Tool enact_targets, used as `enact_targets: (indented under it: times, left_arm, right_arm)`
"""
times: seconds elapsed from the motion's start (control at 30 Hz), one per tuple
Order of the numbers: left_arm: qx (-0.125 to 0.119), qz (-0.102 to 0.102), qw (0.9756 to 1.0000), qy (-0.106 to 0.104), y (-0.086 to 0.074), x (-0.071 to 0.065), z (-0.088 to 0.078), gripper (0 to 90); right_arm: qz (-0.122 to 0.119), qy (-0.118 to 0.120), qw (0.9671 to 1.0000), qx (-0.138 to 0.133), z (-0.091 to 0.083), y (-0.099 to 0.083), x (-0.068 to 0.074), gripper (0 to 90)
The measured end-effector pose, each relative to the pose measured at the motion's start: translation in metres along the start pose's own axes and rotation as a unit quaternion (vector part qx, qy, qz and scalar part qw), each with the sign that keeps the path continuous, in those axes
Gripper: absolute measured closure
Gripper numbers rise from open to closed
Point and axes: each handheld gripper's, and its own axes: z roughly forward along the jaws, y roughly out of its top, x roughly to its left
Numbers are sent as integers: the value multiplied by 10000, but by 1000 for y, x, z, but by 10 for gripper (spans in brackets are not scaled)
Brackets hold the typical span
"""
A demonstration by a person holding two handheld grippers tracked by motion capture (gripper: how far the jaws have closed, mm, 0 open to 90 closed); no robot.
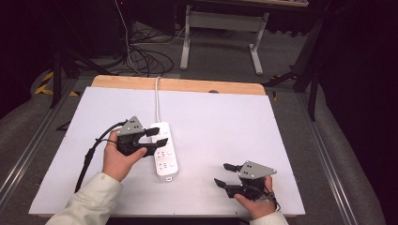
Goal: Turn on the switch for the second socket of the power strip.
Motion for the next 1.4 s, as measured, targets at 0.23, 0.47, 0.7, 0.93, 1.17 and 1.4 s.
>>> enact_targets:
  times: [0.23,0.47,0.7,0.93,1.17,1.4]
  left_arm:
    - [-156,43,9998,-71,-1,3,10,529]
    - [-47,139,9999,11,-6,7,17,701]
    - [97,-58,9998,134,-9,11,27,858]
    - [339,-15,9992,217,-16,14,41,896]
    - [498,64,9984,265,-21,17,50,895]
    - [672,-2,9974,273,-25,18,57,896]
  right_arm:
    - [-12,16,10000,6,0,0,0,374]
    - [-18,14,10000,3,0,0,0,374]
    - [-20,29,10000,8,0,0,0,374]
    - [-16,60,10000,3,1,0,0,374]
    - [-16,80,10000,6,1,0,0,374]
    - [-19,96,10000,6,1,0,0,374]
